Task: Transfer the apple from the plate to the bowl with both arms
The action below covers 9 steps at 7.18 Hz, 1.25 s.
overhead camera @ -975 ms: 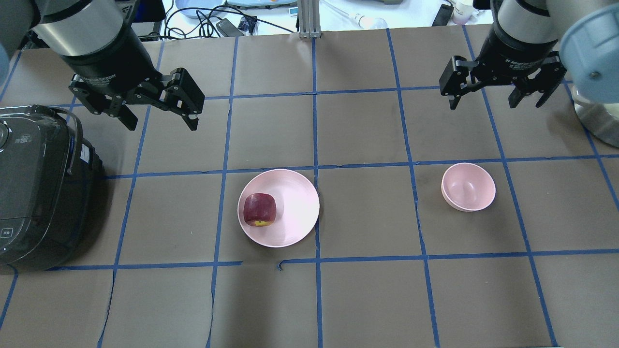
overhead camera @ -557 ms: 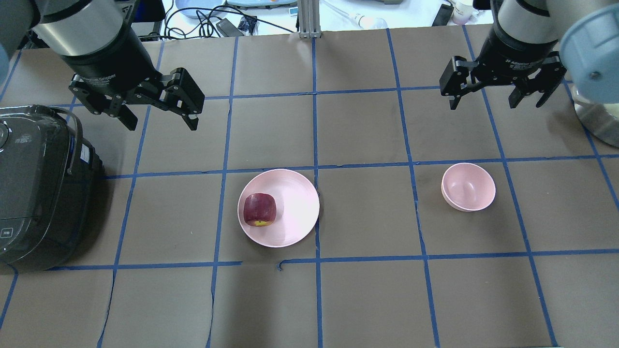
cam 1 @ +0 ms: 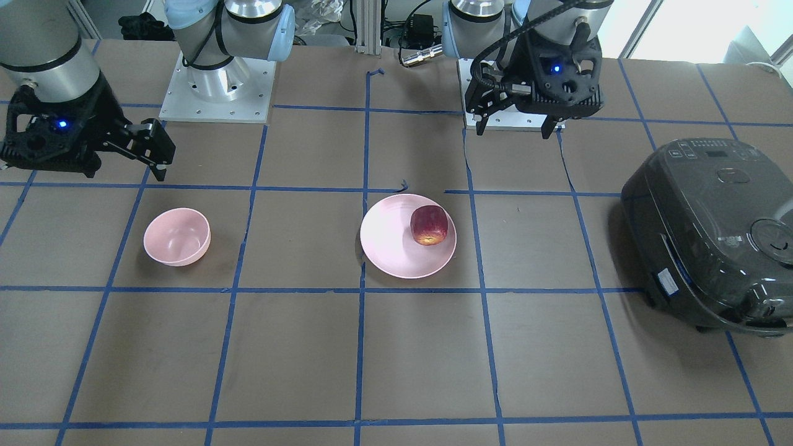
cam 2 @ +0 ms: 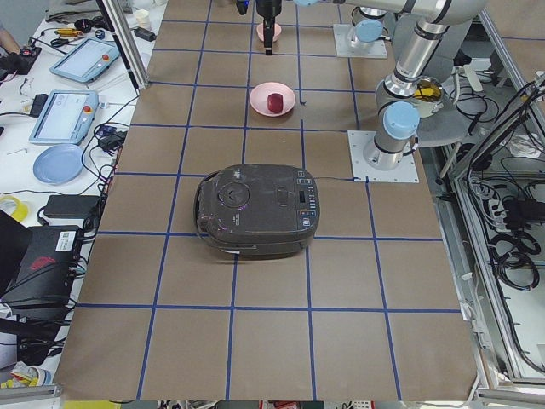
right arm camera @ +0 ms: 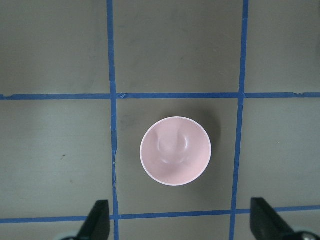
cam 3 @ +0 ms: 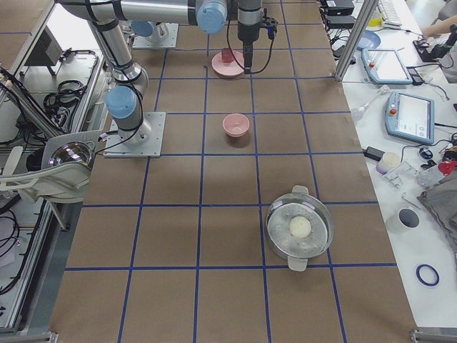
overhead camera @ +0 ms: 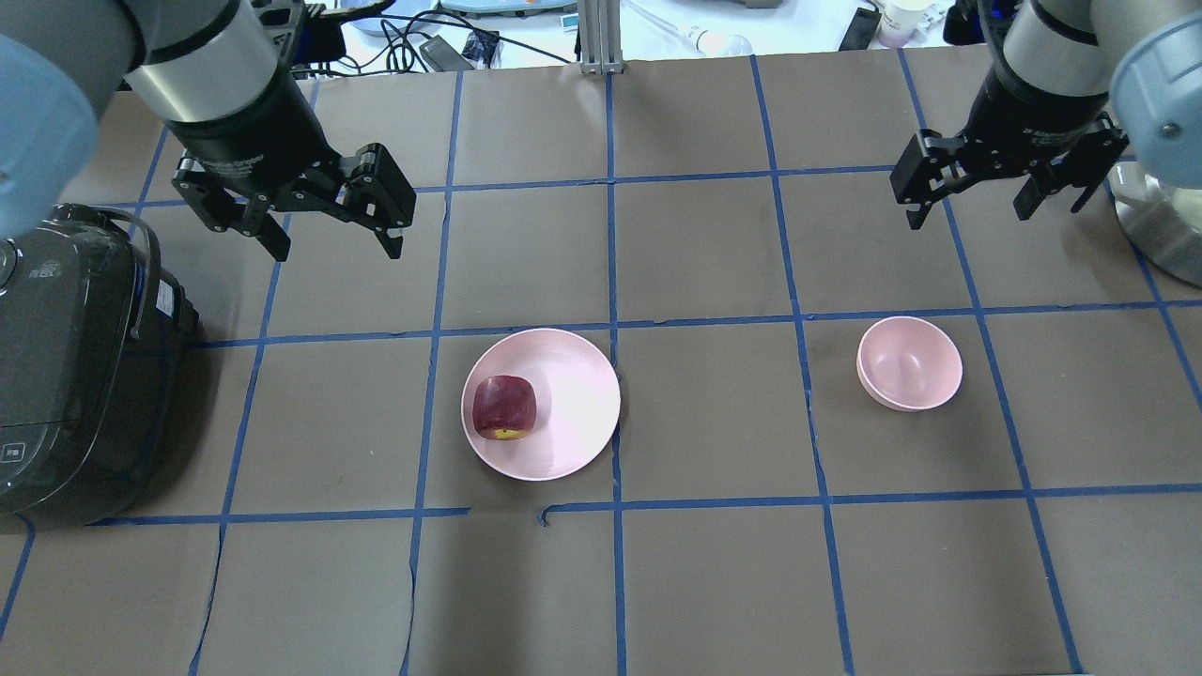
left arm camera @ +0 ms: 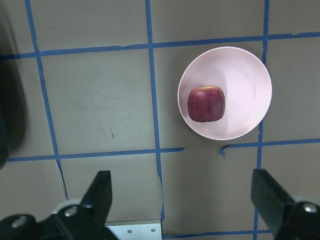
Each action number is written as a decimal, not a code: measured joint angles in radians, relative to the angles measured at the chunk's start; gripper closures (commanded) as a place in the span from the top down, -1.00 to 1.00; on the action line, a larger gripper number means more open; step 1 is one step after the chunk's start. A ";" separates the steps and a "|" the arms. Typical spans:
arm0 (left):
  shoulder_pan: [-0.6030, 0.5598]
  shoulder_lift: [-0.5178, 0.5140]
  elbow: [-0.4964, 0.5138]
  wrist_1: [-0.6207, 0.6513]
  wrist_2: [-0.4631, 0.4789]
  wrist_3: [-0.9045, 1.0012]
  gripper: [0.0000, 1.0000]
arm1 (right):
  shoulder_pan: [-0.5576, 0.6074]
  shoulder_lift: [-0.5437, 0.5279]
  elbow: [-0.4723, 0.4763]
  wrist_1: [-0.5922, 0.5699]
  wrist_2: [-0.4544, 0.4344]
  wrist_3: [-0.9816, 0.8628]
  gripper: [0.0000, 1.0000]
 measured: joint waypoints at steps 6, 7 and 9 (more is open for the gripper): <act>-0.102 -0.136 -0.452 0.585 -0.024 -0.198 1.00 | -0.119 0.177 0.118 -0.127 0.010 -0.344 1.00; -0.103 -0.174 -0.473 0.635 -0.054 -0.201 1.00 | -0.135 0.202 0.180 -0.216 0.011 -0.346 1.00; -0.105 -0.241 -0.484 0.682 -0.069 -0.195 1.00 | -0.160 0.266 0.287 -0.379 0.011 -0.343 0.77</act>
